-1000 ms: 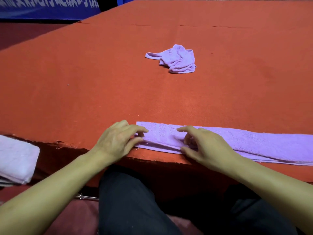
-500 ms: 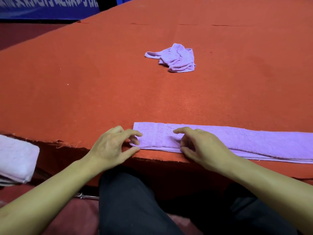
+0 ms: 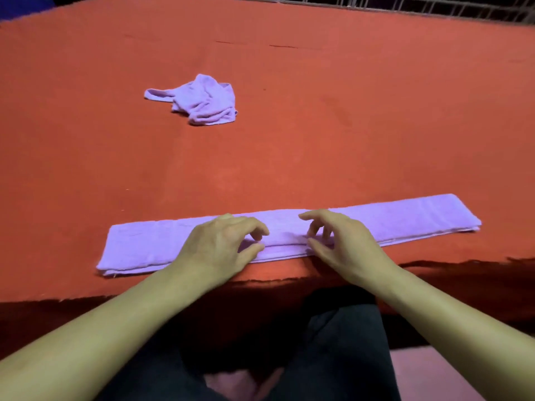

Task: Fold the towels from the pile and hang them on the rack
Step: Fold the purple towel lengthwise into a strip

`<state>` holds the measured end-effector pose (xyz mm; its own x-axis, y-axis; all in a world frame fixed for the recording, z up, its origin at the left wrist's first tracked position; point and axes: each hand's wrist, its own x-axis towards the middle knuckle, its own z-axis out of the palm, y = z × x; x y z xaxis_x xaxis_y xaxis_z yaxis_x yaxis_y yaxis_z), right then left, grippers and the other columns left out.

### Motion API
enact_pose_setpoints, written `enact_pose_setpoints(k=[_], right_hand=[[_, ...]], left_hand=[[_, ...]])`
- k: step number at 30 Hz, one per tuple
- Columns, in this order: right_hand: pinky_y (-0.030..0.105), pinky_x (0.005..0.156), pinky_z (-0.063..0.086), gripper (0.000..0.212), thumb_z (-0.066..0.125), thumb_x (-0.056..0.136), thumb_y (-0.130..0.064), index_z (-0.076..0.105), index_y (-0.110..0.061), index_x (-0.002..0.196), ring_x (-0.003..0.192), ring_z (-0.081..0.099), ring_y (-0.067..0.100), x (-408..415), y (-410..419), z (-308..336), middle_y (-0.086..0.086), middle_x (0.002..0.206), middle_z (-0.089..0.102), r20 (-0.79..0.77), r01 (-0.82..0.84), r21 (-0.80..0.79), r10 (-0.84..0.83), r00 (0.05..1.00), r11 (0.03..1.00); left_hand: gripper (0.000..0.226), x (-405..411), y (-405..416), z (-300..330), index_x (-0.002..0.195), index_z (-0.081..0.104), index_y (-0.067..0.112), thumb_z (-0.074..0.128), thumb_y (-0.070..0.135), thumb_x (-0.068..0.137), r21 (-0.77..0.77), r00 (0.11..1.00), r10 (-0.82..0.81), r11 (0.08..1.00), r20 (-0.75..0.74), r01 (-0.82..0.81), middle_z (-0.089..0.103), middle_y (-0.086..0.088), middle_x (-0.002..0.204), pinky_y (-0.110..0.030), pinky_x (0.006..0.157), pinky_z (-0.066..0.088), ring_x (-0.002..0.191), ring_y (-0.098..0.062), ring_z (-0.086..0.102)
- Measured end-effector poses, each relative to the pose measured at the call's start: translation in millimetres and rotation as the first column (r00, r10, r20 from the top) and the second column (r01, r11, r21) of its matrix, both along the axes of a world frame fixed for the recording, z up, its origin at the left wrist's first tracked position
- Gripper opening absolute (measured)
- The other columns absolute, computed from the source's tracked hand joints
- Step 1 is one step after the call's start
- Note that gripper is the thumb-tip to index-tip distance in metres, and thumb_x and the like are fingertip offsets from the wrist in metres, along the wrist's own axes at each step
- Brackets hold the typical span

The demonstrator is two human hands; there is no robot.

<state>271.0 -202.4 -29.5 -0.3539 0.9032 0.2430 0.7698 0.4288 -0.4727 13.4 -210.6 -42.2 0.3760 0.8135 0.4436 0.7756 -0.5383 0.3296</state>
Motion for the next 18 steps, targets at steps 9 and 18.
enact_pose_setpoints(k=[9,18], right_hand=[[0.036,0.075,0.05,0.036,0.069,0.087,-0.029,0.059,-0.036,0.122,0.088,0.052,0.009,46.6,8.9,-9.7,-0.023,0.093,0.064,0.062,0.001,0.005,-0.001,0.998,1.0],[0.031,0.072,0.045,0.041,0.066,0.09,-0.022,0.055,-0.04,0.125,0.082,0.046,0.004,58.1,11.5,-10.8,-0.033,0.091,0.057,0.021,-0.062,0.052,0.061,0.998,0.997]], left_hand=[[0.022,8.9,14.1,-17.9,0.103,0.059,0.03,0.057,0.039,0.083,-0.021,0.997,-0.041,0.999,-0.069,0.04,0.069,0.013,0.098,-0.034,0.078,0.05,0.085,-0.018,0.062],[0.024,2.5,-3.8,-2.0,0.109,0.055,0.031,0.049,0.039,0.087,0.037,0.998,-0.024,0.999,-0.065,0.027,0.069,0.015,0.084,-0.023,0.066,0.047,0.076,-0.006,0.056]])
